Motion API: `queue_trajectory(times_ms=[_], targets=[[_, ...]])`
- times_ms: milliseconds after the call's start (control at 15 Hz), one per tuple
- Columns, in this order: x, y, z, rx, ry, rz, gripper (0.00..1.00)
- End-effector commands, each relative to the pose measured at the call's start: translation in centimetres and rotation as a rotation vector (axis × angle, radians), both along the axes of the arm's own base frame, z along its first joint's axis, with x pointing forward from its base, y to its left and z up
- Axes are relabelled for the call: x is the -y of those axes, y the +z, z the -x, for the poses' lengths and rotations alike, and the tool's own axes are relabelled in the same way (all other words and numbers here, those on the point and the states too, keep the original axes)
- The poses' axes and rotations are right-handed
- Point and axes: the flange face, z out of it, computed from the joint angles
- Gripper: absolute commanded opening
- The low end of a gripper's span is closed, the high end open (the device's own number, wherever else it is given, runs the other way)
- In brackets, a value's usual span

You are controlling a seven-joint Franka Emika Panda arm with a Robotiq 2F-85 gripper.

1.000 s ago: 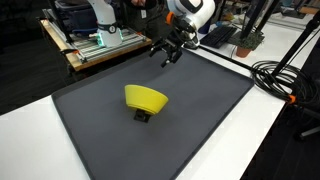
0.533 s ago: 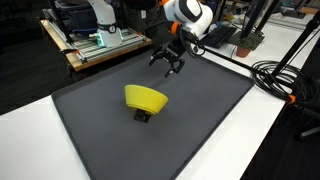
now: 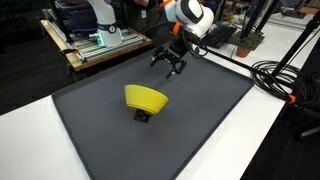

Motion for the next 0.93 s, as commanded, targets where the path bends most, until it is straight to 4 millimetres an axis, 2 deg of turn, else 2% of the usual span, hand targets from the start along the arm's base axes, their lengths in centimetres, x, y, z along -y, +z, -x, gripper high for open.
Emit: queue_trajectory(times_ms=[0,267,333,400,533,867], targets=[[0.9,-1.3,-2.0,-0.024,0.025,0.117,1.00],[1.7,-3.2,-3.4,-0.111,0.130,0.148,1.00],[1.5,-3.0,-3.5,-0.100,0.136,0.119,1.00],[1.4,-3.0,-2.5,-0.085,0.094,0.126,1.00],[1.3,-3.3,-2.8,-0.092,0.107,0.116,1.00],[2.0,-4.1,-2.9,-0.306,0.300,0.053,1.00]])
